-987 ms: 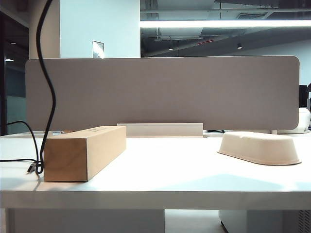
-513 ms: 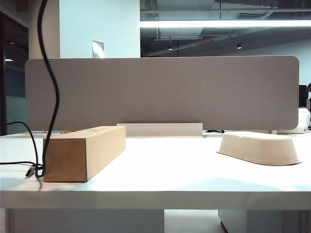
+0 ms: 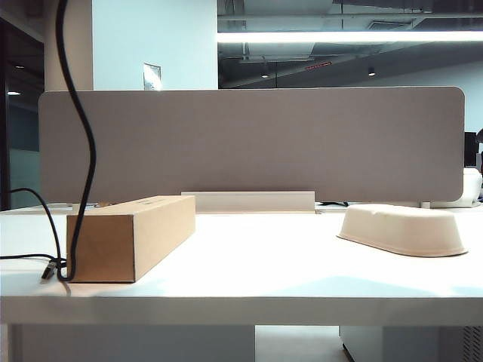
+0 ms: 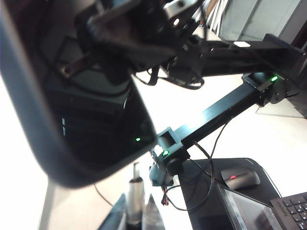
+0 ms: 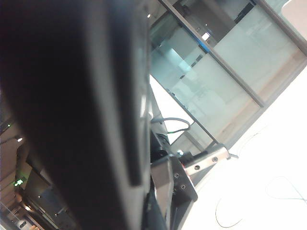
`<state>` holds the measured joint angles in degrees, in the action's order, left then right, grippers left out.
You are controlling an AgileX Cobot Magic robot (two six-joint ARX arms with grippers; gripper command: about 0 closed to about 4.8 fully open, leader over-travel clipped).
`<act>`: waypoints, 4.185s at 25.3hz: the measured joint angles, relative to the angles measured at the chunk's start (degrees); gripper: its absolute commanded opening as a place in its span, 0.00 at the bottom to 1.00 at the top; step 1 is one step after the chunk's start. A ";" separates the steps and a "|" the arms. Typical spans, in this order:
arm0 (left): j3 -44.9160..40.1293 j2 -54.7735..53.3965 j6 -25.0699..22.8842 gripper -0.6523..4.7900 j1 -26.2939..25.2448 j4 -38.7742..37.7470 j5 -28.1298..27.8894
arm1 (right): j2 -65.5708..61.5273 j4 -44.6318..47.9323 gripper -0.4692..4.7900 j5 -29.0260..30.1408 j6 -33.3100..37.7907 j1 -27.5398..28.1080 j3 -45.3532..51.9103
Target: Pick up the charging cable and the phone, plug the charging cable into the charging port on the phone, and finally place them back on the table.
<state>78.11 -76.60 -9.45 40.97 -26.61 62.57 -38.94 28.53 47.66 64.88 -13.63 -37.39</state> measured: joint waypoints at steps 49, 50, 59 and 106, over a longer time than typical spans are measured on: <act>-0.07 -1.60 5.25 0.11 -3.32 2.64 2.51 | -0.09 -4.42 0.09 1.40 -7.74 0.26 -0.02; -0.07 -1.60 5.27 0.11 -2.97 2.64 2.34 | -0.07 -4.42 0.09 1.44 -7.72 0.26 -0.02; -0.09 -1.81 9.79 0.11 -2.75 5.09 2.05 | -0.04 -3.98 0.09 0.26 -7.82 0.28 -0.04; 0.00 -3.96 20.24 0.69 -5.11 10.58 0.04 | -3.63 -4.92 0.09 -5.55 -12.13 -2.58 0.13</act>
<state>78.11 -80.55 10.79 35.86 -16.03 62.61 -42.57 23.62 42.11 52.75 -16.21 -37.26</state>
